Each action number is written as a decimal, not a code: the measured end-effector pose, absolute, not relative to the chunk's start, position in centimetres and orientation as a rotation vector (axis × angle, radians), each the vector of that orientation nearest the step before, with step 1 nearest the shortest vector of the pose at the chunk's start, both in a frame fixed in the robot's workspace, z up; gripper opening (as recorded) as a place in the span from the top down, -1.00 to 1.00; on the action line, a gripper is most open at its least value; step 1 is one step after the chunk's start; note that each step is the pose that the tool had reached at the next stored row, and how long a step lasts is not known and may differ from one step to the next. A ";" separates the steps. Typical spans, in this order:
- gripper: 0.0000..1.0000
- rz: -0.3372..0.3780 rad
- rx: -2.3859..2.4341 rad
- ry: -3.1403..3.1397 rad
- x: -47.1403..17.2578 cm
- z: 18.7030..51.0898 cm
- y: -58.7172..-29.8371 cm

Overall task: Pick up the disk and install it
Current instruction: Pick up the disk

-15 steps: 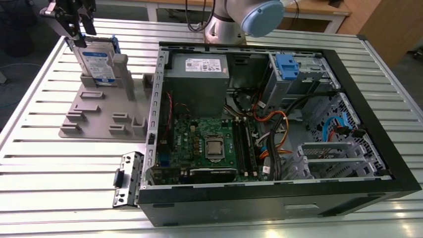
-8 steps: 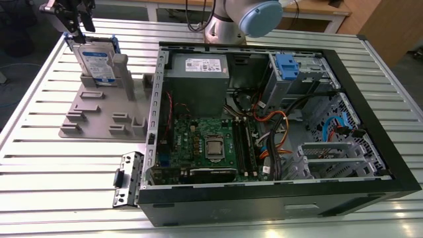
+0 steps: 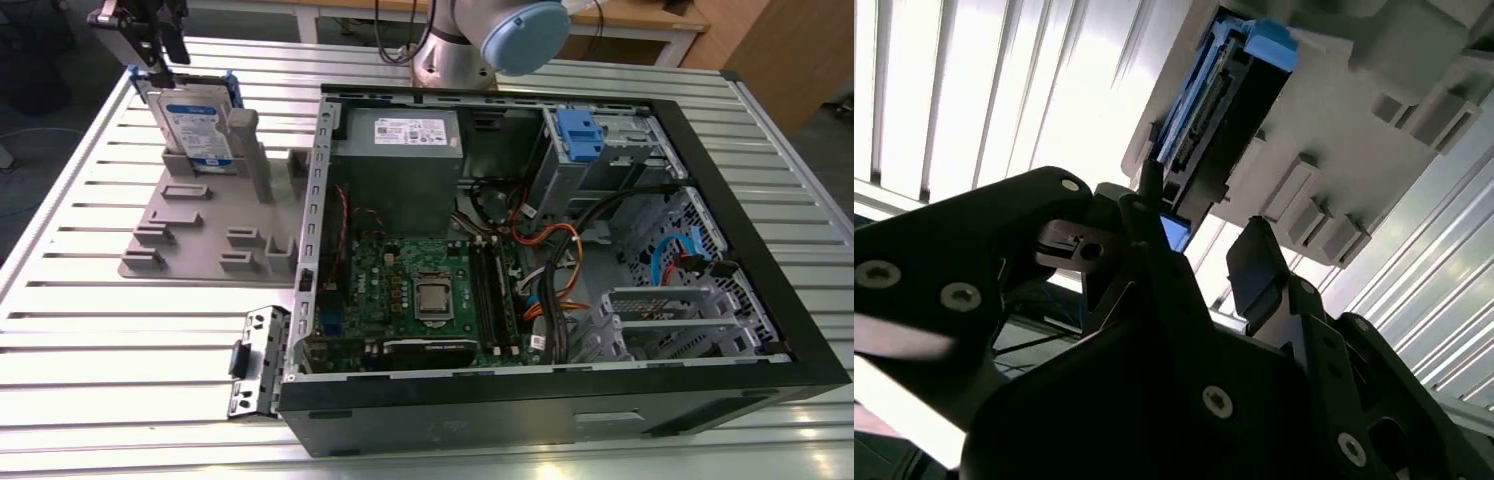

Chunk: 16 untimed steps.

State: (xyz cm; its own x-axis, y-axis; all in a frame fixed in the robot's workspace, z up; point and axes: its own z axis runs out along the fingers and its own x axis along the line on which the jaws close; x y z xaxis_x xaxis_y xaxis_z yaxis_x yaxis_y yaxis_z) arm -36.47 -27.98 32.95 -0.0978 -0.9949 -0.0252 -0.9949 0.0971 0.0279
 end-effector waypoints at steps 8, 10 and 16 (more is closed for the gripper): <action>-0.06 -0.064 2.136 -2.308 -37.1 32.0 -27.5; -0.06 -0.064 2.148 -2.297 -37.1 31.6 -27.5; -0.06 -0.064 2.208 -2.238 -37.1 30.5 -27.5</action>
